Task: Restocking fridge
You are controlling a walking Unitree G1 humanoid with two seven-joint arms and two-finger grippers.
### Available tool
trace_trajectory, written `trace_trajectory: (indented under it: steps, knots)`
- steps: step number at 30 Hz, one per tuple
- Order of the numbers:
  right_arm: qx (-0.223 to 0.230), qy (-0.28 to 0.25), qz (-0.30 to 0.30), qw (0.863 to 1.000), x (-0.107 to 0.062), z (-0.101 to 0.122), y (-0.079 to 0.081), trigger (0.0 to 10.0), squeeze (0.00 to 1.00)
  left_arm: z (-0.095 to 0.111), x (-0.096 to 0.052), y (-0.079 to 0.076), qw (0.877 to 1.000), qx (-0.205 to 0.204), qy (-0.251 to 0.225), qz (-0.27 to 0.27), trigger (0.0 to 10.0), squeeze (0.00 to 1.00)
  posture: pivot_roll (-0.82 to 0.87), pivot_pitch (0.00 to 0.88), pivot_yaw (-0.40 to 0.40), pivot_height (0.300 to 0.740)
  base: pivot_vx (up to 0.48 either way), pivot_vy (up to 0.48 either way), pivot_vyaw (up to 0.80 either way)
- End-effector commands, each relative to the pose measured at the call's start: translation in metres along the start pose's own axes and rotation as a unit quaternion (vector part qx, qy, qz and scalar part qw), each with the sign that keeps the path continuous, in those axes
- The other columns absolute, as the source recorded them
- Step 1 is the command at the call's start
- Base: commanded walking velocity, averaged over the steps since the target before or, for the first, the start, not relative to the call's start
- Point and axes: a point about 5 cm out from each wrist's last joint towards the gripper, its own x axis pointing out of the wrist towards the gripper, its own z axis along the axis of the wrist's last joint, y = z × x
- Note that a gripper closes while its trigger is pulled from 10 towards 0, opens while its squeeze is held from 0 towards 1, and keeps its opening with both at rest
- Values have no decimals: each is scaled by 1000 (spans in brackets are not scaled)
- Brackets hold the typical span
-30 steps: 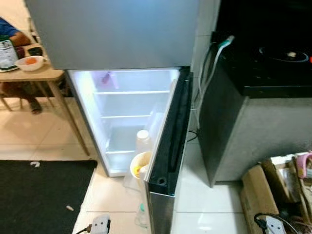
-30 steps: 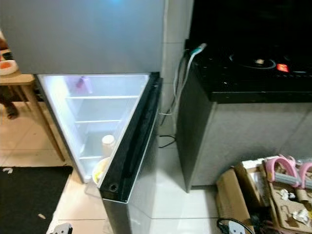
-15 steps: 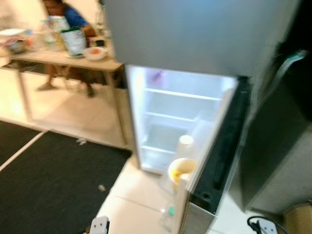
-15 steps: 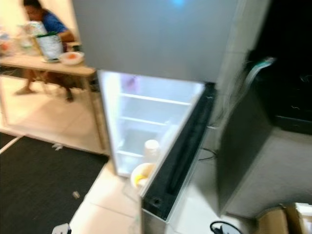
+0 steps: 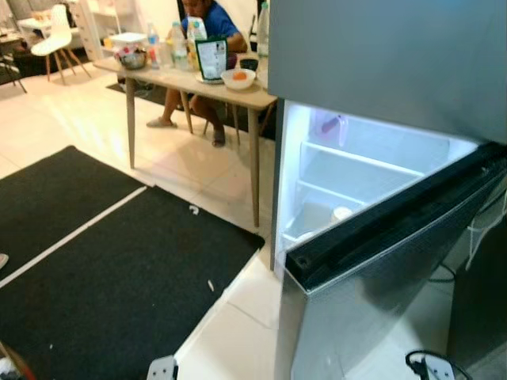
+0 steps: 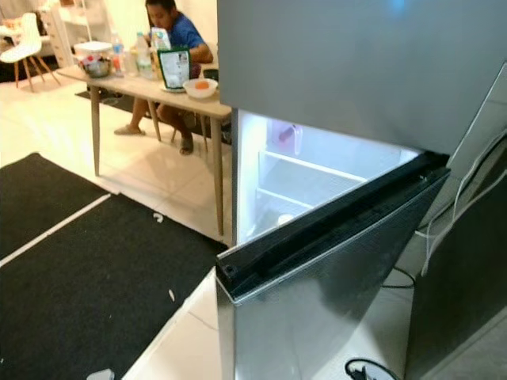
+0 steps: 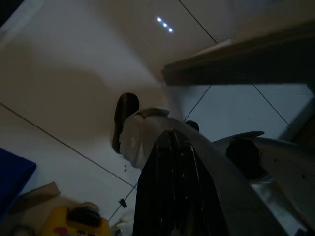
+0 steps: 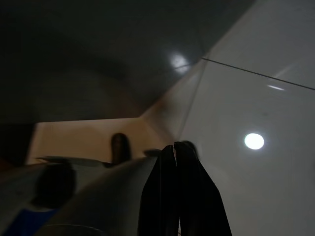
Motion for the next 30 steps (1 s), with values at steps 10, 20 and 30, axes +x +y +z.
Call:
trace_trajectory:
  steps: [10,20,30]
  knots:
    - [-110,-69,224,966,14,69,54,10000,0,-2,0,-1,1000,9,8,1,10000,0,-71,0,-25,740,0,0,0]
    - [-231,-56,413,879,5,106,92,10000,0,-2,1,-2,1000,11,9,1,10000,0,-68,0,-27,740,0,0,0]
    - [-366,-46,538,758,-11,147,151,10000,0,-4,0,0,1000,9,10,3,10000,0,-53,10,-30,740,0,0,0]
